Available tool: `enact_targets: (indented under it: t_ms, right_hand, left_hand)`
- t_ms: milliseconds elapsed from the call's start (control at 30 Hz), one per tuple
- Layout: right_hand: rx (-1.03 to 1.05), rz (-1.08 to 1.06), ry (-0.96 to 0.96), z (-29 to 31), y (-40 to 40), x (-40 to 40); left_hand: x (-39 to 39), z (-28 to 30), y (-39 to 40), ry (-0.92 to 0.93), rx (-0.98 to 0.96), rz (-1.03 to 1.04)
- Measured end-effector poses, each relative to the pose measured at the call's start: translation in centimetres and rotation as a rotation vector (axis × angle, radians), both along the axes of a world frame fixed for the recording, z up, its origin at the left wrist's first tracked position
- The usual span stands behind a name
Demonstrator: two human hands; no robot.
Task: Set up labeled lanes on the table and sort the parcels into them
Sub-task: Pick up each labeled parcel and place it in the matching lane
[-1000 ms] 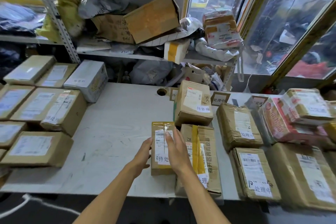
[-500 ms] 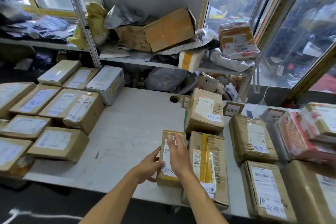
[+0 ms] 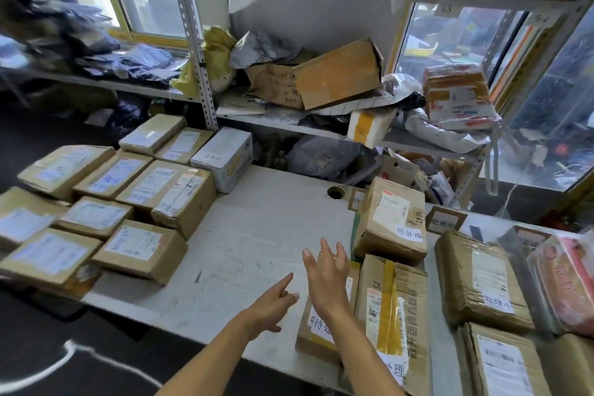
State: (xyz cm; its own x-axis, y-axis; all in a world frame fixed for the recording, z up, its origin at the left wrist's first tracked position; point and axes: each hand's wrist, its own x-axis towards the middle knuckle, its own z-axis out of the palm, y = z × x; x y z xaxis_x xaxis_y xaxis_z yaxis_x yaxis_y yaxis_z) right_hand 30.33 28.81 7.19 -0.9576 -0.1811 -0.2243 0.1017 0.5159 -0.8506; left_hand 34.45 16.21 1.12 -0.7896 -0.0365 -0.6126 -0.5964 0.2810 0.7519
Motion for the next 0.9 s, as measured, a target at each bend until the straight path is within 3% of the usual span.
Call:
enact_targets:
  t_ms: [333, 500, 700, 900]
  right_hand:
    - [0.236, 0.226, 0.168, 2.6, -13.7, -0.6]
    - [0.243, 0.302, 0.239, 3.5, -24.3, 1.5]
    - [0.274, 0.380, 0.277, 3.7, -36.3, 5.5]
    - [0.316, 0.432, 0.291, 3.0, -44.4, 8.7]
  left_hand:
    - [4.6, 5.7, -16.2, 0.431, -0.469, 0.284]
    - [8.5, 7.8, -27.6, 0.466, -0.648, 0.386]
    - [13.9, 8.4, -39.8, 0.476, -0.703, 0.457]
    - [18.4, 8.4, -46.2, 0.438, -0.719, 0.482]
